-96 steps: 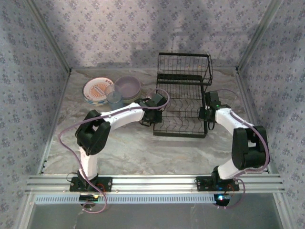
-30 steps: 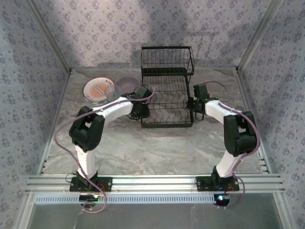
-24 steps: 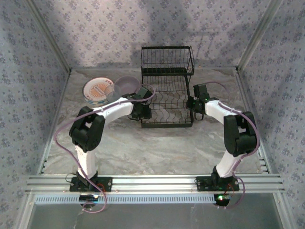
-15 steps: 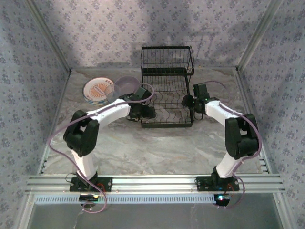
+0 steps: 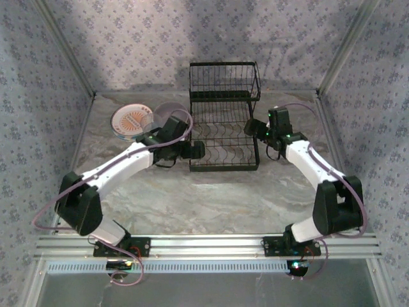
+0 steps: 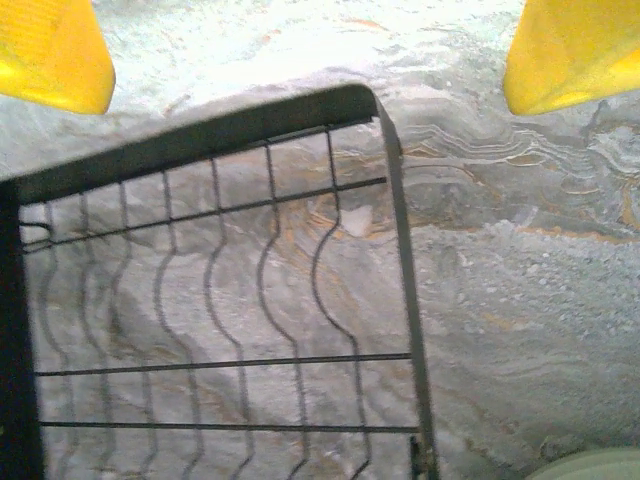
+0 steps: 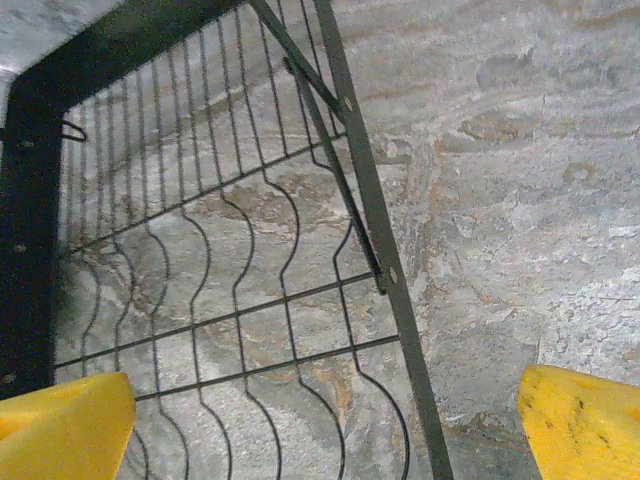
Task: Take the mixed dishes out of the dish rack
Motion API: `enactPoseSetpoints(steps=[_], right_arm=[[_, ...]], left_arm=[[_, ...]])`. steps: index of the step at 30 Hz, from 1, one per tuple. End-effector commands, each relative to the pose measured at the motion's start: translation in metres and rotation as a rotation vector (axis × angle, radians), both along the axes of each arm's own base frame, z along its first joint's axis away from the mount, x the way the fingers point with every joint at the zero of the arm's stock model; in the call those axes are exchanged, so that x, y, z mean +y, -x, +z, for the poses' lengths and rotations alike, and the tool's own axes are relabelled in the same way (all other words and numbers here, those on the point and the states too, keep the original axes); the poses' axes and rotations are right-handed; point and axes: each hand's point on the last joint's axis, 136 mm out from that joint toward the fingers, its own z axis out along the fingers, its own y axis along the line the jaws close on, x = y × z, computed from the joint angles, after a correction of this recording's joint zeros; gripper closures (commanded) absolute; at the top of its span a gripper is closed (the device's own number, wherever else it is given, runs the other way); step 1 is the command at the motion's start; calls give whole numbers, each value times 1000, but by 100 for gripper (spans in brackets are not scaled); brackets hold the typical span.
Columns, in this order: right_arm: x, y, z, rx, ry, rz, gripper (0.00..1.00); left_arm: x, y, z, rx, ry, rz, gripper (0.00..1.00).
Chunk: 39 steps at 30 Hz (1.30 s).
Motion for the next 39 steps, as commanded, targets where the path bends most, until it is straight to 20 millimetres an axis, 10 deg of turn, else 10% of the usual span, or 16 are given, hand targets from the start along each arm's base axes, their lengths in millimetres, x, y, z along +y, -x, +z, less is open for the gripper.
enactPoseSetpoints(steps=[1, 10, 28, 34, 39], right_arm=[[-9, 24, 12, -15, 33, 27, 0], [-21, 73, 41, -91, 73, 68, 0], [-56, 117, 44, -236, 126, -28, 0], [-53, 114, 49, -266, 101, -11, 0], [-55, 113, 50, -282, 98, -21, 0]], left_arm=[[-5, 19, 26, -53, 56, -95, 1], [29, 60, 88, -228, 166, -108, 1], [248, 106, 204, -904, -215, 508, 1], [270, 96, 199, -973, -445, 598, 1], [262, 55, 158, -838, -441, 593, 1]])
